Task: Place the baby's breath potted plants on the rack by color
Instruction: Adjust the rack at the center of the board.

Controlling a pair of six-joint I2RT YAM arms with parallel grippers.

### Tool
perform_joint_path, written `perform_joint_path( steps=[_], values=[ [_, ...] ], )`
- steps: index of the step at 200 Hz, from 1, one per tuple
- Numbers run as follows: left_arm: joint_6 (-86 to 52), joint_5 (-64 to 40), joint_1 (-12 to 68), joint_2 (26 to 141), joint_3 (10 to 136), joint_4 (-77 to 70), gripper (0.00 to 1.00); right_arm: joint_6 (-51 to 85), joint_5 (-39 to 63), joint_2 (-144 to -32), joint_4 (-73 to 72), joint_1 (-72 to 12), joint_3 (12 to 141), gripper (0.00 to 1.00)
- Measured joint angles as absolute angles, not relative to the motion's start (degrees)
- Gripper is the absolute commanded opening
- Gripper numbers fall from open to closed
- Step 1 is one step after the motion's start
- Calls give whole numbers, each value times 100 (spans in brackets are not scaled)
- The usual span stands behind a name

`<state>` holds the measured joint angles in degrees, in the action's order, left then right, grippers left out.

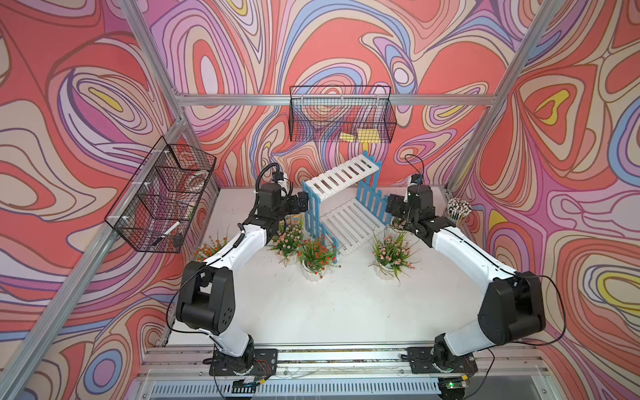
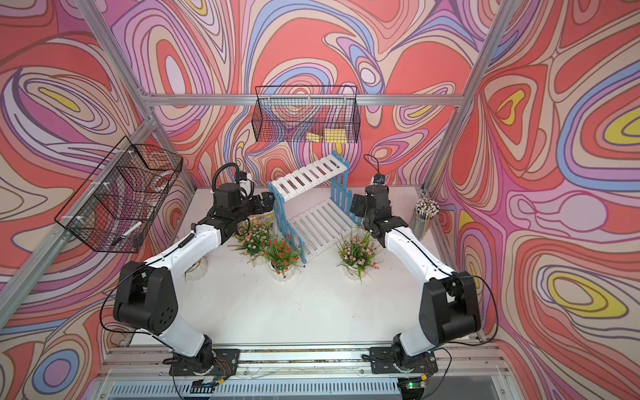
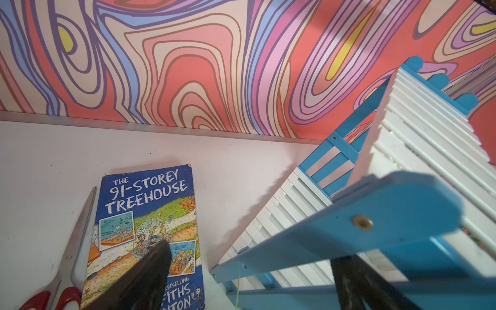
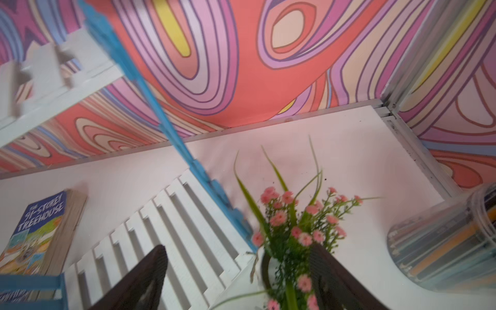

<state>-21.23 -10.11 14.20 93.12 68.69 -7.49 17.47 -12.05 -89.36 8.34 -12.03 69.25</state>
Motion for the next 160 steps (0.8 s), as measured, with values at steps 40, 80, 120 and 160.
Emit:
perform_joint_path(
  steps=[40,80,120,160],
  values=[
    [-2187,-1015,1426,9201,6713,-803,94,2043,-674,-9887,823,-526,7856,85],
    [-2255,-1024,1426,9174,6654,-843,94,2196,-75,-11281,976,-141,9568,84],
    [-2261,-1024,1426,9157,6560,-821,94,2324,819,-12427,1087,-38,10860,83],
    [-2272,-1022,1426,9135,6545,-788,94,2705,1721,-12999,1249,-30,11566,82]
  ],
)
